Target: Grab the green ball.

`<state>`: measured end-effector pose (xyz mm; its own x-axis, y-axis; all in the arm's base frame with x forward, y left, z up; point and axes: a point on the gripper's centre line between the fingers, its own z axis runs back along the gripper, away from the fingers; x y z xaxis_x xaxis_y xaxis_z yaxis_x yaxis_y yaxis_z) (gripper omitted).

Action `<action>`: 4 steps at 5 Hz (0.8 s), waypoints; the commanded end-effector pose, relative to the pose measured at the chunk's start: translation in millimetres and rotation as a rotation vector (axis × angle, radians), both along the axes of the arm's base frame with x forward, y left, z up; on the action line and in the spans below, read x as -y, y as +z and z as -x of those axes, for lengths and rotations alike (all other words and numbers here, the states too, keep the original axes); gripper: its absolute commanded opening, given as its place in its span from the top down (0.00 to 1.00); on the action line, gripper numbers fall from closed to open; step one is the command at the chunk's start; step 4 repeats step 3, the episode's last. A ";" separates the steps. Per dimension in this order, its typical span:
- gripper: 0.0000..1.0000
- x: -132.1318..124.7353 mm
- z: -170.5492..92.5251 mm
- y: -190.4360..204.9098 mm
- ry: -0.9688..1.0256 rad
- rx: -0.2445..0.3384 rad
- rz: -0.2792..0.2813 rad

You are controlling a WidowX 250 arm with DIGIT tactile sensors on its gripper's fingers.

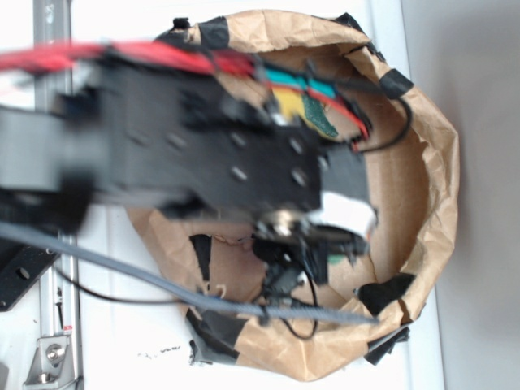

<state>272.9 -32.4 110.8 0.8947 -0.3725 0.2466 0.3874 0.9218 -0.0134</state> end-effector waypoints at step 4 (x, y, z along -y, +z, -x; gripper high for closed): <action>1.00 -4.7 45.7 92.7 0.579 -0.061 -0.029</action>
